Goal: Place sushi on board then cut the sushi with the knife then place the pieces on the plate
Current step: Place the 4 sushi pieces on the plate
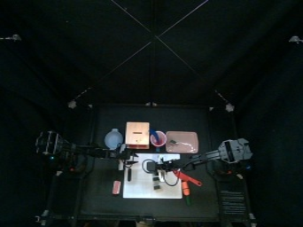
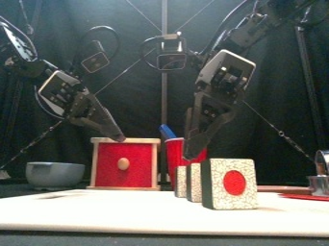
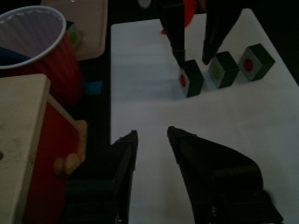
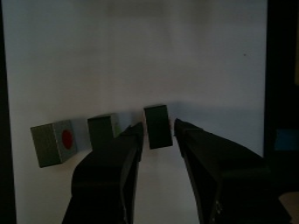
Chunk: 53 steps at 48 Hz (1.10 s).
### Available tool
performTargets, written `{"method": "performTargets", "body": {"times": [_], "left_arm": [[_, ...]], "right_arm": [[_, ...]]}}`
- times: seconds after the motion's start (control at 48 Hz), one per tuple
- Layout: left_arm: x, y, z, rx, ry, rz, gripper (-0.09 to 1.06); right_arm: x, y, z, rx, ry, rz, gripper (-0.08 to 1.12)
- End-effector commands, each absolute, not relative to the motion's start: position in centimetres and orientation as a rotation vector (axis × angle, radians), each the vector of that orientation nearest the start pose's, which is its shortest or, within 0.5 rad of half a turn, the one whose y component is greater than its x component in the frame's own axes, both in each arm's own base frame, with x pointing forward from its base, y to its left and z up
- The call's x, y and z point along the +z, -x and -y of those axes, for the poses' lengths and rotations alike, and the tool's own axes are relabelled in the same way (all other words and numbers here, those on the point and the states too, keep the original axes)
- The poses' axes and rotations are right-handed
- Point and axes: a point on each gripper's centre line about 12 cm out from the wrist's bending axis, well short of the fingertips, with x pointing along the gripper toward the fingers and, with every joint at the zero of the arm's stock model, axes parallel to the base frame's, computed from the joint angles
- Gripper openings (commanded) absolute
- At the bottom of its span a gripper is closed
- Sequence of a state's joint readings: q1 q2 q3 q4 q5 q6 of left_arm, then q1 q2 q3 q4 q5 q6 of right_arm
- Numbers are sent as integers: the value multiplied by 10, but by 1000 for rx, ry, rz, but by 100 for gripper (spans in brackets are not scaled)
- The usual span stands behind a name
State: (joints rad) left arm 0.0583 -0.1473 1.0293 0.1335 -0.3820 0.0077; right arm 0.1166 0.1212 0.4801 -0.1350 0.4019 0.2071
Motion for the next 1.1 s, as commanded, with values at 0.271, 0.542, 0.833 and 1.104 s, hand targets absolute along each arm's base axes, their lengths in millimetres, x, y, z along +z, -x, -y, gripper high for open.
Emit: {"method": "performTargets", "body": {"times": [0.271,0.542,0.833,1.104], "left_arm": [[147,-310,-13,-20,-99,-490,74],[145,-308,-13,-20,-98,-496,74],[145,-308,-14,-19,-99,-498,74],[144,-308,-14,-17,-100,-501,74]], "right_arm": [[145,-415,-39,8,-1,-993,74],[137,-416,-38,9,10,-1005,67],[166,-391,-12,-58,-30,-1018,57],[191,-321,63,-266,-131,-1027,57]]}}
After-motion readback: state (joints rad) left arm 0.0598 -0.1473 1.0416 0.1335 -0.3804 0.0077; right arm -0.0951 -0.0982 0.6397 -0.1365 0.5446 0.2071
